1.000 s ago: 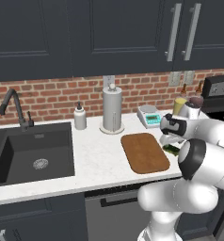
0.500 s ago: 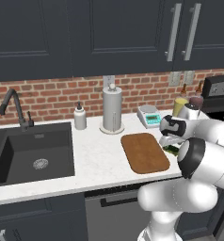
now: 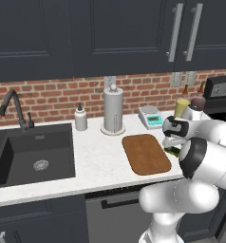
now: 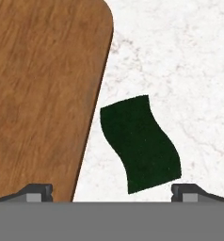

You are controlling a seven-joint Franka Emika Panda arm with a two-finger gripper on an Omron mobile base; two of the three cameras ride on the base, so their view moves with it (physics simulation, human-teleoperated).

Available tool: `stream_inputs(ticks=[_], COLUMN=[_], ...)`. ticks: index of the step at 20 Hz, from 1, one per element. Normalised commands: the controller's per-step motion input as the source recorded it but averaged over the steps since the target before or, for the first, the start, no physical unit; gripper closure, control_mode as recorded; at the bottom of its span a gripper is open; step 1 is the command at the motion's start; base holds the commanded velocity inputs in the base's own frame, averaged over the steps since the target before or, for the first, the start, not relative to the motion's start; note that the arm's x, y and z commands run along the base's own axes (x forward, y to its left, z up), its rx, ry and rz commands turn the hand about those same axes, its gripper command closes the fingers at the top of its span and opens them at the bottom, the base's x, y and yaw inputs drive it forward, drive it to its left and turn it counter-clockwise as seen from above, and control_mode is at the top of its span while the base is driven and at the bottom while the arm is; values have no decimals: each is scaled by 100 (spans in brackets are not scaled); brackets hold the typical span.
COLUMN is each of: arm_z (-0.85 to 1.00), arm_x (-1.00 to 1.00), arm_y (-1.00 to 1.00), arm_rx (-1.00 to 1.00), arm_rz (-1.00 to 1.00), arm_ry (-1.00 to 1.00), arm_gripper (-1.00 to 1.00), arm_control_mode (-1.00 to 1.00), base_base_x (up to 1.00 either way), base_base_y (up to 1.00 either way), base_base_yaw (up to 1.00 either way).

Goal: Pick up the sponge from the counter and clean the cutting board by briefly scrubbing or pressing down on the cutting board. Once finished, release the sponge.

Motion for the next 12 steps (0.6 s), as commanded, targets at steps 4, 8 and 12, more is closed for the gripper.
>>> stream_inputs(ticks=[4, 8, 12], arm_z=[-1, -8, -11], arm_x=[1, 9, 12], arm_y=[-9, -4, -5], arm_rx=[0, 0, 0], arm_rz=[0, 0, 0], arm_ry=[0, 0, 0], arm_gripper=[-100, -100, -100], arm_control_mode=[-100, -100, -100], base_base_x=[0, 0, 0], base_base_y=[0, 0, 0], base_base_yaw=[0, 0, 0])
